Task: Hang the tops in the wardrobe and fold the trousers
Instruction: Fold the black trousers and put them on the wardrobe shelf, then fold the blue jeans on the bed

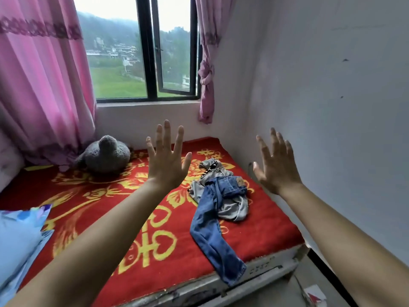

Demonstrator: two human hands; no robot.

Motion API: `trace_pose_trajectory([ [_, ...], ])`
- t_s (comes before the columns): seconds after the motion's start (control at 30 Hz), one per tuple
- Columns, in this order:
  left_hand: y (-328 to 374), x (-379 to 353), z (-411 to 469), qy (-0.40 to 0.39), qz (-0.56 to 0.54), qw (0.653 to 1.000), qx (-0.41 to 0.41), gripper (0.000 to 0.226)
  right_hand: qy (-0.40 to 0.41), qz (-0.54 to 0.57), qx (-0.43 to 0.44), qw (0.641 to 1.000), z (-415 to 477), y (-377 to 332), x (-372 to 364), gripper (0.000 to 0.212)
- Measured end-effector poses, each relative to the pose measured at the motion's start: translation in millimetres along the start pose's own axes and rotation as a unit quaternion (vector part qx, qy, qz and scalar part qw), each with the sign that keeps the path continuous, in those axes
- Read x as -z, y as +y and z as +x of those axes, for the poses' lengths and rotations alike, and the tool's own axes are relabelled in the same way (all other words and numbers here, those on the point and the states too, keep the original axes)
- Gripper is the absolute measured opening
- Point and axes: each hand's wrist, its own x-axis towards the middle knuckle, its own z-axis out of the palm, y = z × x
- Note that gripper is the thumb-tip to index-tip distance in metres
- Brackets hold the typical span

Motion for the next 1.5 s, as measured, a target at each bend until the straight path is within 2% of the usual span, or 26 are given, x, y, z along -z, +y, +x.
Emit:
trace_pose_trajectory([
  [0.3, 45, -146, 76, -0.118, -0.021, 0.993, -0.004, 0.079, -0.056, -0.007, -0.046, 0.997, 39, 83, -110, 0.083],
  [0.57, 86, -299, 175, -0.194, 0.019, 0.981, 0.010, 0.077, -0.126, 0.051, -0.087, 0.987, 136, 170, -281, 0.084],
  [0.77, 110, -399, 226, -0.239, 0.019, 0.970, 0.038, 0.075, -0.197, 0.066, -0.057, 0.977, 201, 207, -405, 0.085],
  [0.93, 109, -490, 212, -0.308, 0.019, 0.951, 0.036, 0.076, -0.278, 0.070, -0.051, 0.957, 201, 215, -502, 0.084],
  [1.1, 101, -612, 173, -0.377, 0.002, 0.925, 0.043, 0.078, -0.353, 0.061, -0.054, 0.932, 166, 213, -609, 0.081],
  [1.27, 91, -728, 109, -0.454, -0.012, 0.888, 0.074, 0.079, -0.391, 0.159, -0.189, 0.887, 129, 189, -714, 0.079],
  [1.33, 87, -763, 86, -0.491, -0.028, 0.865, 0.097, 0.083, -0.386, 0.193, -0.252, 0.866, 119, 180, -752, 0.079],
  [1.4, 84, -792, 68, -0.518, -0.048, 0.844, 0.129, 0.085, -0.362, 0.200, -0.294, 0.861, 115, 176, -785, 0.076],
  [1.5, 82, -818, 51, -0.501, -0.030, 0.854, 0.135, 0.084, -0.287, 0.178, -0.336, 0.879, 117, 177, -824, 0.080],
])
